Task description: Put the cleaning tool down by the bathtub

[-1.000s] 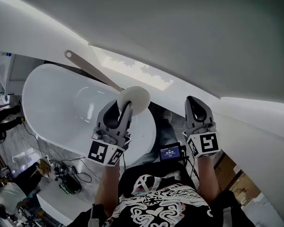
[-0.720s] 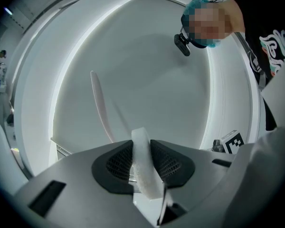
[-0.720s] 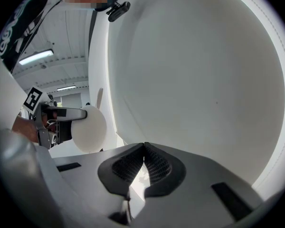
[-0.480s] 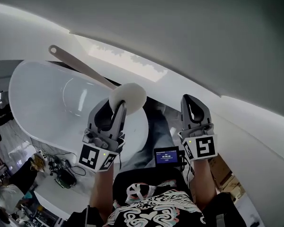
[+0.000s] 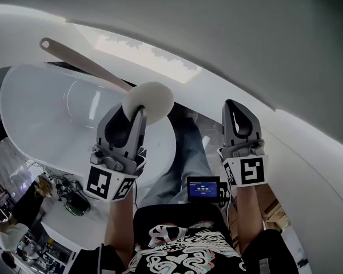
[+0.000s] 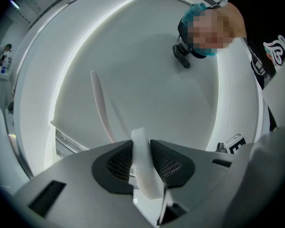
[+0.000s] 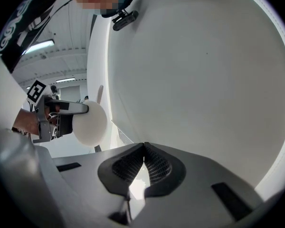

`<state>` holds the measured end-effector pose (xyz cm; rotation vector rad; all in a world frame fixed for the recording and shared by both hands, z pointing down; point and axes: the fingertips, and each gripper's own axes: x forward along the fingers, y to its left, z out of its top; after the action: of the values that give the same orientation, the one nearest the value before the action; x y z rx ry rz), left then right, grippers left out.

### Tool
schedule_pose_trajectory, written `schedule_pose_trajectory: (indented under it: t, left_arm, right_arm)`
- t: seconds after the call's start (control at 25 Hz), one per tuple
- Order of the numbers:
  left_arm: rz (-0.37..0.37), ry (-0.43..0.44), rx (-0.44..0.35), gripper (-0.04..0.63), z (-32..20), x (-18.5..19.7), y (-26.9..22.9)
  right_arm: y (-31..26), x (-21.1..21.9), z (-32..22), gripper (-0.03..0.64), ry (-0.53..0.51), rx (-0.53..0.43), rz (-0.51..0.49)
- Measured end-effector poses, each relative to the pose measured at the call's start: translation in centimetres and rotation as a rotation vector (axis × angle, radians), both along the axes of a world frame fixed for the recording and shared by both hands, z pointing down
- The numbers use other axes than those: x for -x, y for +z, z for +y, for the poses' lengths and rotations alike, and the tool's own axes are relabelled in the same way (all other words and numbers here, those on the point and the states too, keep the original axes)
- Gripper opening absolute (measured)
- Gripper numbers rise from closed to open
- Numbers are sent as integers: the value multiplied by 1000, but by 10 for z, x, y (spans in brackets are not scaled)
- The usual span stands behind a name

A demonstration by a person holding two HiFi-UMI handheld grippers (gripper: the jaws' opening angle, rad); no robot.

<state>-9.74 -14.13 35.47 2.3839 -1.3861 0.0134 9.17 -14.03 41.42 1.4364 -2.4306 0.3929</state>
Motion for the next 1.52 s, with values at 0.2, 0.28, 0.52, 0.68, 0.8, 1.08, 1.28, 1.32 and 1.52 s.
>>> schedule_pose_trajectory:
  t: [0.2, 0.28, 0.52, 0.68, 0.8, 1.08, 1.28, 1.32, 1.52]
  left_arm:
    - [19, -15, 26, 117, -4, 1, 14]
    - [20, -14, 29, 117, -5, 1, 18]
    - [41, -15, 49, 117, -8, -6, 46]
    - [55, -22, 68, 117, -11, -12, 69]
    - [59, -29, 90, 117, -16, -11, 91]
    - [47, -32, 159, 117, -19, -8, 138]
    - [78, -44, 195, 117, -16, -14, 171]
    - [73, -46, 200, 117, -16, -15, 180]
    - [63, -35, 237, 117, -18, -23, 216]
  right_arm:
    - [13, 3, 0, 26, -6, 30, 10]
    - [15, 5, 0, 26, -10, 37, 12]
    - [38, 5, -5, 26, -18, 42, 19]
    - [56, 0, -8, 26, -18, 44, 24]
    - [72, 0, -13, 26, -19, 55, 26]
    - [101, 3, -21, 26, -27, 87, 48]
    - [126, 1, -19, 26, -41, 105, 64]
    - [132, 2, -18, 26, -46, 109, 66]
    - [156, 4, -17, 26, -69, 134, 61]
